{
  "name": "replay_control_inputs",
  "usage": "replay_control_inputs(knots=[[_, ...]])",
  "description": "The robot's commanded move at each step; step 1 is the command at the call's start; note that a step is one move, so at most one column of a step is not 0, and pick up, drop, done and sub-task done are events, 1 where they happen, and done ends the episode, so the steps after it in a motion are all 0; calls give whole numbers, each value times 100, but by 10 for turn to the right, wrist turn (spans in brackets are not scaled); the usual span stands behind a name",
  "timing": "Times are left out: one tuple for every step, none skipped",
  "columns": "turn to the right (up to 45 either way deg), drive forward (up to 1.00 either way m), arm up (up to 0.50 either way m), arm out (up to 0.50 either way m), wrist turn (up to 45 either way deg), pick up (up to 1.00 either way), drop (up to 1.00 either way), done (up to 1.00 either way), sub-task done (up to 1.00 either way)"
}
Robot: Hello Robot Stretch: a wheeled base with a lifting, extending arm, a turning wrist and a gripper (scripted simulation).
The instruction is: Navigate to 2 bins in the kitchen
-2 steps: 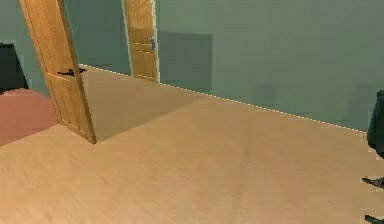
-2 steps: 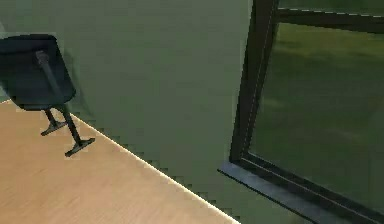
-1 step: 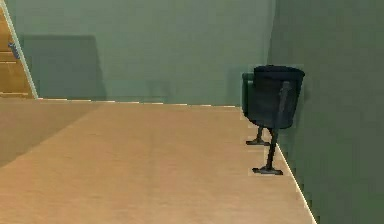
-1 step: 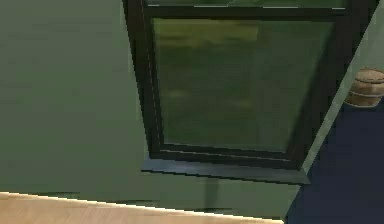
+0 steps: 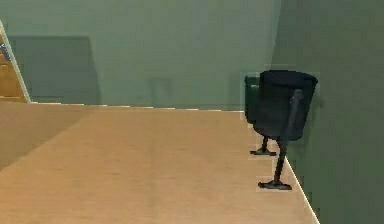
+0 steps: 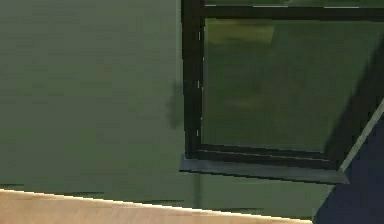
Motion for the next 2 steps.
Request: replay_control_inputs(knots=[[90, 0, 0, 0, 0, 0, 0, 0, 0], [0, 70, 0, 0, 0, 0, 0, 0, 0]])
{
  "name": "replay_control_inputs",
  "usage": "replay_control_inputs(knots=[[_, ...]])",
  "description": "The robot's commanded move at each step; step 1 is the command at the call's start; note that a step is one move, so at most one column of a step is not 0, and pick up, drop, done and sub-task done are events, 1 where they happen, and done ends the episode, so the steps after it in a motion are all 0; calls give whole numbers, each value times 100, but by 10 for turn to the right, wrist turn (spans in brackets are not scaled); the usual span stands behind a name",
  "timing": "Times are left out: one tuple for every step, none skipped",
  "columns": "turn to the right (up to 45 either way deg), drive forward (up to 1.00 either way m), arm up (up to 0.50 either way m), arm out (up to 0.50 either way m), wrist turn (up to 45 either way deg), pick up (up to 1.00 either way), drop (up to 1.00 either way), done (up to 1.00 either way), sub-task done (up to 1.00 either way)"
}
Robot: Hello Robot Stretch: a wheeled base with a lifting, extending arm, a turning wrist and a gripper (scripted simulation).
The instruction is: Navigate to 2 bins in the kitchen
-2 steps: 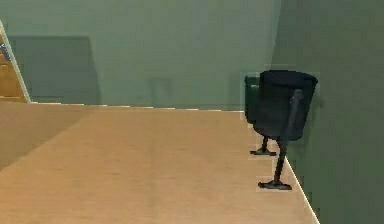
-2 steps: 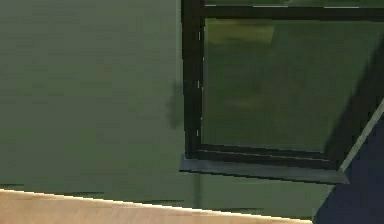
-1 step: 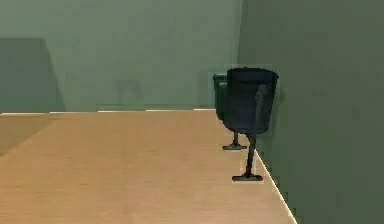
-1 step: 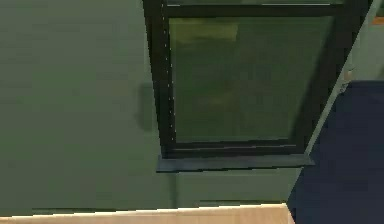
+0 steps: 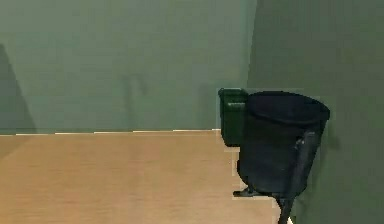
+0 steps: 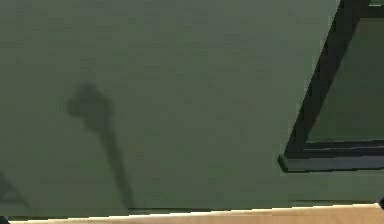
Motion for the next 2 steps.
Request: replay_control_inputs(knots=[[240, 0, 0, 0, 0, 0, 0, 0, 0], [0, 0, 0, 0, 0, 0, 0, 0, 100]])
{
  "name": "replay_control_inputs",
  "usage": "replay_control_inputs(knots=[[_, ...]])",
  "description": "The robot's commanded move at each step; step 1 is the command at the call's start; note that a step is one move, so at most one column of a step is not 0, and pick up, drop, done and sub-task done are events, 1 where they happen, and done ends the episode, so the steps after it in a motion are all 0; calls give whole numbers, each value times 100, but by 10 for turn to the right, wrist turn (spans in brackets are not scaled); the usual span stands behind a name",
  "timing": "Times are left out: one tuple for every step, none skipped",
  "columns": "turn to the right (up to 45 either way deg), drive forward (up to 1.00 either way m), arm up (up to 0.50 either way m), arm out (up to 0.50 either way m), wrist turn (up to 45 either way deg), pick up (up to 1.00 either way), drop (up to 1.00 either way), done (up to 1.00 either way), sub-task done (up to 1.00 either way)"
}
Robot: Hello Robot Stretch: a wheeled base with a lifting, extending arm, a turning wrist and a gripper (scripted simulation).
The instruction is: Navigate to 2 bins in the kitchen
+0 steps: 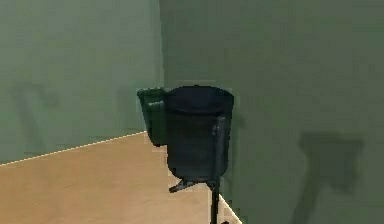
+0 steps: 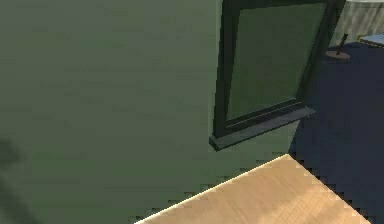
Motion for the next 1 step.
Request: replay_control_inputs(knots=[[-300, 0, 0, 0, 0, 0, 0, 0, 0]])
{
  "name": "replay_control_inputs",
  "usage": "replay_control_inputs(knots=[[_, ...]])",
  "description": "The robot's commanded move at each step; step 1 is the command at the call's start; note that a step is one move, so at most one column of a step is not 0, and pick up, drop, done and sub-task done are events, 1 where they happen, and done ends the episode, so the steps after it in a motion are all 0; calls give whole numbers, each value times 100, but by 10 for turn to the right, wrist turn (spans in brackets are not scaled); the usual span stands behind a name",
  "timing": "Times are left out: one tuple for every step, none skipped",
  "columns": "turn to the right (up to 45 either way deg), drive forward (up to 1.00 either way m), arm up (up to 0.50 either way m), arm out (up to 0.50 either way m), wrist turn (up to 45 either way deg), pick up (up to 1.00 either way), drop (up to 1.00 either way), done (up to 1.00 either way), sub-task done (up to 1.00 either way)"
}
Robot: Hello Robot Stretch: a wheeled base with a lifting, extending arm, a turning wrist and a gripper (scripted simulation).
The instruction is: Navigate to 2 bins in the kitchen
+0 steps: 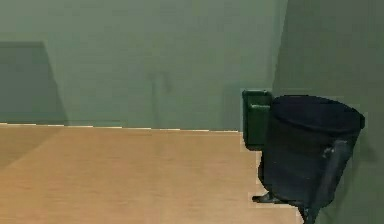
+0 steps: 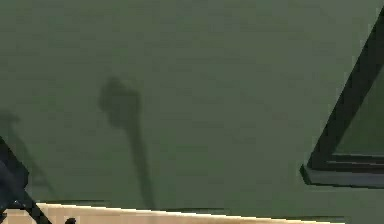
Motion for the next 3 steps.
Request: replay_control_inputs(knots=[[0, 100, 0, 0, 0, 0, 0, 0, 0], [0, 30, 0, 0, 0, 0, 0, 0, 0], [390, 0, 0, 0, 0, 0, 0, 0, 0]])
